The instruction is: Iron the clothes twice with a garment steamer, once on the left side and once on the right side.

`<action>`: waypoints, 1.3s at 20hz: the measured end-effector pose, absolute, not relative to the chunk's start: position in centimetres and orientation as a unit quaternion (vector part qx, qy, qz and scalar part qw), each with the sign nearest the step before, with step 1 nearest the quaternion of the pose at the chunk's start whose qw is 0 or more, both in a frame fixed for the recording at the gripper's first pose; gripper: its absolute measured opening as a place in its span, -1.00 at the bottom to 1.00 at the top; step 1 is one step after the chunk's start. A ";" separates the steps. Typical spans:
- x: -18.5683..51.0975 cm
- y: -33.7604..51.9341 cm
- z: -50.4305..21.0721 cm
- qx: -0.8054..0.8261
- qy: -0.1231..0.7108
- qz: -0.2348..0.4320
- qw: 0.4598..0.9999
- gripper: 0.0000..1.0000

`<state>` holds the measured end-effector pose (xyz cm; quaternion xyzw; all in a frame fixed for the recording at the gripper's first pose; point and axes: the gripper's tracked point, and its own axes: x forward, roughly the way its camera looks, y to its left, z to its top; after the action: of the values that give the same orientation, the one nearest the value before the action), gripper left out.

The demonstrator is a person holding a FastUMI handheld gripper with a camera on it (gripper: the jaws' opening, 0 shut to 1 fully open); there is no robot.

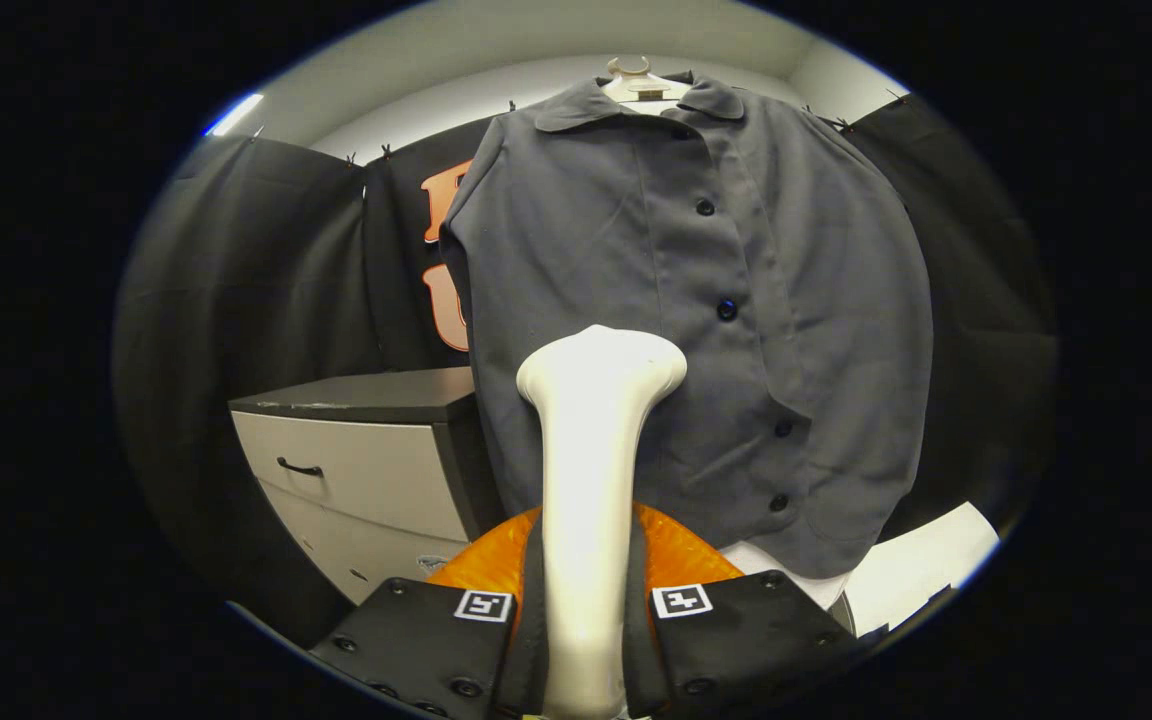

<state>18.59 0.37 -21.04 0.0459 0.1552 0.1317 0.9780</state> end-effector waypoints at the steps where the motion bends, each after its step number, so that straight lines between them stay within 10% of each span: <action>1: 18.3 0.4 -21.6 0.045 0.160 0.132 0.977 -0.25; 14: 15.8 0.0 -25.3 0.042 0.199 0.133 0.970 -0.26; 26: 16.9 -8.2 -9.8 0.061 0.055 0.095 0.992 -0.26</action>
<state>16.94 -8.18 -9.76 0.0612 0.0550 0.0954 0.9920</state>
